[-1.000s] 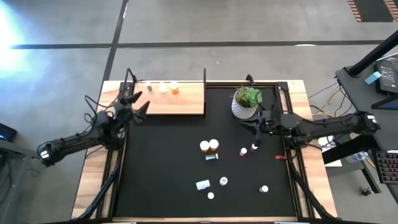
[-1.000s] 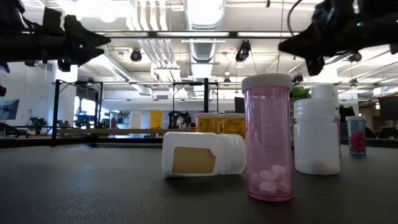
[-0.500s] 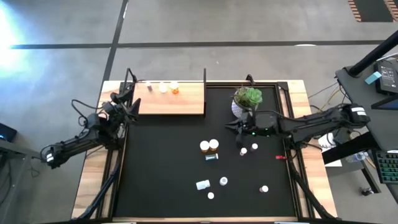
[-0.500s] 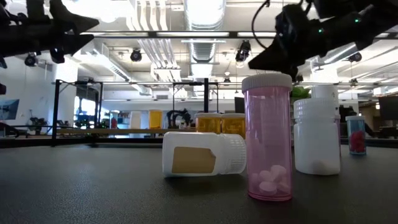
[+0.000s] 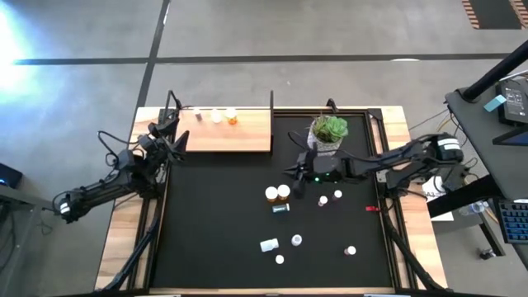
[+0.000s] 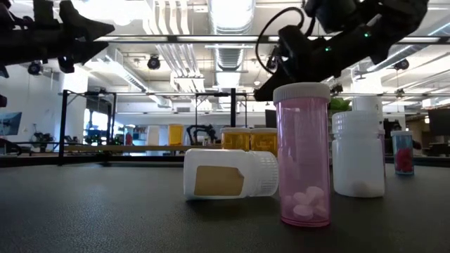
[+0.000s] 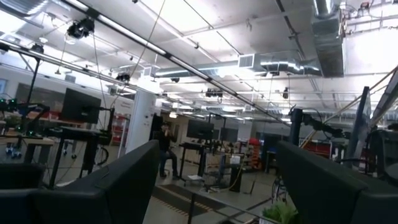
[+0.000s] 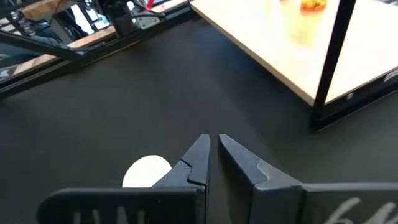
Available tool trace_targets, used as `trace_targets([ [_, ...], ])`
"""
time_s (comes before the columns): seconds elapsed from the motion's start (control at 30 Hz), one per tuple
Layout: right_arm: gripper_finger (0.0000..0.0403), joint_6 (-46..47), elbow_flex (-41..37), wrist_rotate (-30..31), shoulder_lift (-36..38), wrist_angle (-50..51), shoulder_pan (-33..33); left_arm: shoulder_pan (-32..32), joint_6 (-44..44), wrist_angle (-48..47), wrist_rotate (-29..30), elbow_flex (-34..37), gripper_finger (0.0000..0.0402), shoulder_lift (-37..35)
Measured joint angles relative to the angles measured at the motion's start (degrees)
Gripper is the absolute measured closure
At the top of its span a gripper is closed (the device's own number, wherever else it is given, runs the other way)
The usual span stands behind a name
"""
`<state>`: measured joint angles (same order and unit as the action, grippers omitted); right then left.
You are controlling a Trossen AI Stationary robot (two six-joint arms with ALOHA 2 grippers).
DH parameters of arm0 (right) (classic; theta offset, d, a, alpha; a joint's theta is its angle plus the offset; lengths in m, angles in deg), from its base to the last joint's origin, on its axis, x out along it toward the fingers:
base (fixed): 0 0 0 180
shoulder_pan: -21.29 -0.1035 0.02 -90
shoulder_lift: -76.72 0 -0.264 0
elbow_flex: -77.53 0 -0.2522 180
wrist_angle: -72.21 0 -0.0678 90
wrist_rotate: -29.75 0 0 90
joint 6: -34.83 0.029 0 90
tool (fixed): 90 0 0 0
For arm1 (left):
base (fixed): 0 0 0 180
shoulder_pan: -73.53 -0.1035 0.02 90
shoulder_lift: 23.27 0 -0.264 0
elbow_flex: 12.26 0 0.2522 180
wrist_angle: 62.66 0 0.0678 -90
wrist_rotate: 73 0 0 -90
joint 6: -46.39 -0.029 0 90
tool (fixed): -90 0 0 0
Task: Pick and place medicine bottles onto shelf by color
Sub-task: Put the top pink pill bottle on the shelf
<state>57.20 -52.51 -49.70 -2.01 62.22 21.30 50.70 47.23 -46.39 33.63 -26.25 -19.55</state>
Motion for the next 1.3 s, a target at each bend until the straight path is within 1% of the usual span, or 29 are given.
trace_targets([
  [0.3,0.0380,0.1,6.6,0.0,-6.7,0.2,0.0,0.0,0.0,-0.1,0.1,0.0,0.0096,1.5],
  [0.4,0.0380,-0.8,7.9,0.0,-7.5,2.7,0.0,0.0,0.0,-0.1,0.1,0.0,0.0096,1.9],
  [0.5,0.0380,-2.7,8.4,0.0,-7.6,4.1,0.0,0.0,3.0,0.2,0.1,0.0,0.0096,1.9],
  [0.6,0.0380,-4.0,8.5,0.0,-7.4,3.8,0.0,0.0,4.6,1.2,0.1,0.0,0.0096,1.8],
  [0.77,0.0380,-5.0,8.5,0.0,-6.9,1.7,0.0,0.0,4.7,1.0,0.1,0.0,0.0096,2.2],
  [0.93,0.0380,0.6,8.5,0.0,-6.8,-0.7,0.0,0.0,4.7,1.0,0.1,0.0,0.0096,2.7],
  [1.1,0.0380,1.7,8.5,0.0,-7.0,-0.7,0.0,0.0,4.7,0.9,0.1,0.0,0.0096,3.3],
  [1.23,0.0380,14.4,8.5,1.5,-7.6,-1.4,0.0,0.0,4.7,0.9,0.1,0.0,0.0096,3.8],
  [1.3,0.0380,16.7,8.5,1.7,-7.6,-0.3,0.0,0.0,4.7,0.9,0.1,0.0,0.0096,3.8],
])
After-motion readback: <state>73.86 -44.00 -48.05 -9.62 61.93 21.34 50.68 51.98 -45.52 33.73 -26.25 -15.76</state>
